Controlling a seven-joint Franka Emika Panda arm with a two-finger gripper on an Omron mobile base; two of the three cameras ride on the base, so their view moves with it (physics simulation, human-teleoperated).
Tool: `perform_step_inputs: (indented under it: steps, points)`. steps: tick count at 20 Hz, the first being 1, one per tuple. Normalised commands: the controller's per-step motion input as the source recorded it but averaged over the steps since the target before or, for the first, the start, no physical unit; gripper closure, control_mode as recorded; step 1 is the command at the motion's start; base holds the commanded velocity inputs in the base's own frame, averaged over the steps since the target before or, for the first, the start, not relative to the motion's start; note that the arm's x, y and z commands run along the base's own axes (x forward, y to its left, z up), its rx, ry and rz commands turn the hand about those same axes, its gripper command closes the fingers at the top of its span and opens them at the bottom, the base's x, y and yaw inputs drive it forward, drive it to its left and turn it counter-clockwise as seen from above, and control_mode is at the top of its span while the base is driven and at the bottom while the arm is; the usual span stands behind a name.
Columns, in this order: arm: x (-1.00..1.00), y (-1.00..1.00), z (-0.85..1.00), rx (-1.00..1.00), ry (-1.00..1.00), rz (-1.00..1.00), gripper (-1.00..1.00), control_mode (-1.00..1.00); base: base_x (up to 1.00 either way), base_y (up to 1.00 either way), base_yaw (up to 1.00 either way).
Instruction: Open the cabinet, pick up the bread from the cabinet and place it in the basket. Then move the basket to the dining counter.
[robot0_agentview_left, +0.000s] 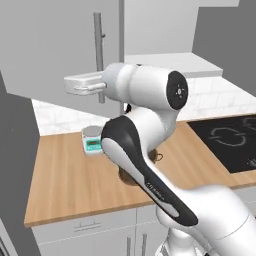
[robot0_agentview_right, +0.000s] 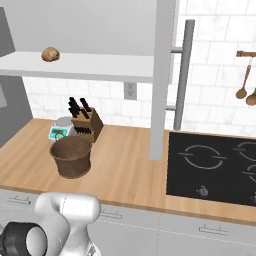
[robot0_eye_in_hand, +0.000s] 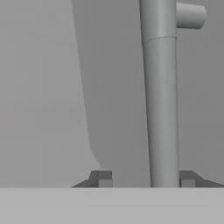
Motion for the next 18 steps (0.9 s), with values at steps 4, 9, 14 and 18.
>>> perform_step_inputs:
  steps: [4,9,14,18]
  points:
    - [-0.64,1.0,-0.11,-0.01,0.14,0.0,1.0,-1.0,0.0,0.0,0.0]
    - [-0.94,0.56,0.02,0.03,0.07,0.0,1.0,-1.0,0.0,0.0,0.0]
    - [-1.0,-0.92,0.08,0.15,-0.03,-0.02,1.0,-1.0,0.0,0.0,0.0]
    - [-1.0,-1.0,0.27,0.21,-0.03,-0.08,1.0,-1.0,0.0,0.0,0.0]
